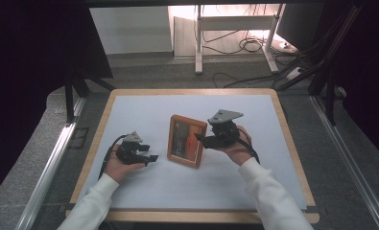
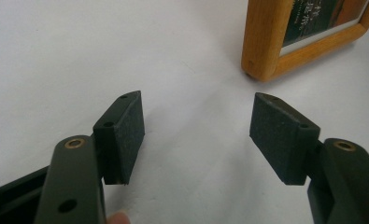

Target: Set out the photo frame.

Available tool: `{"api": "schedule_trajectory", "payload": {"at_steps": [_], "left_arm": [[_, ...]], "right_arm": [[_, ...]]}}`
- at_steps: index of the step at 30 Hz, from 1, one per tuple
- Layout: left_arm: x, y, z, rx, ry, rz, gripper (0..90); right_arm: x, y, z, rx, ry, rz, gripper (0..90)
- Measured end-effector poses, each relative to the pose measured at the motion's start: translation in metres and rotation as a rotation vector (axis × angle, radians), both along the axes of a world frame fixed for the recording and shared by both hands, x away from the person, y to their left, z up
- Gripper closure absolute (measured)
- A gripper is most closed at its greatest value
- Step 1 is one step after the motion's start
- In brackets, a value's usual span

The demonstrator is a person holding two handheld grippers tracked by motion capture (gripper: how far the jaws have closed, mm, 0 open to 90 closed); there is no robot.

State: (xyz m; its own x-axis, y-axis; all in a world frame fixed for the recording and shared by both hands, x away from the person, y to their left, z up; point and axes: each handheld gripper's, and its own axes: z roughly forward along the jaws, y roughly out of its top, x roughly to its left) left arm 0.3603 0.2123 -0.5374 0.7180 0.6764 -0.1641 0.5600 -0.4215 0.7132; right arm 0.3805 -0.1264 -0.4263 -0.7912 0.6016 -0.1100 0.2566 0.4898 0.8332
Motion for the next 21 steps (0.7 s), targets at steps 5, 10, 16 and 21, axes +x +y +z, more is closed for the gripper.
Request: {"api": "schedule_trajectory", "payload": {"at_steps": [5,10,16,21], "left_arm": [[-0.001,-0.002,0.001,-0.001,-0.011,0.003,34.5],[-0.001,-0.002,0.002,-0.009,-0.019,0.005,34.4],[-0.001,-0.005,0.002,-0.005,-0.021,0.006,34.8],[-0.001,-0.008,0.001,0.001,-0.026,0.004,34.2]], "right_arm": [[-0.013,-0.026,-0.007,0.023,0.009,-0.027,26.6],[-0.029,-0.049,-0.021,0.037,0.024,-0.056,26.3],[-0.048,-0.072,-0.043,0.032,0.053,-0.082,25.4],[-0.060,-0.088,-0.057,0.031,0.071,-0.103,25.3]]}}
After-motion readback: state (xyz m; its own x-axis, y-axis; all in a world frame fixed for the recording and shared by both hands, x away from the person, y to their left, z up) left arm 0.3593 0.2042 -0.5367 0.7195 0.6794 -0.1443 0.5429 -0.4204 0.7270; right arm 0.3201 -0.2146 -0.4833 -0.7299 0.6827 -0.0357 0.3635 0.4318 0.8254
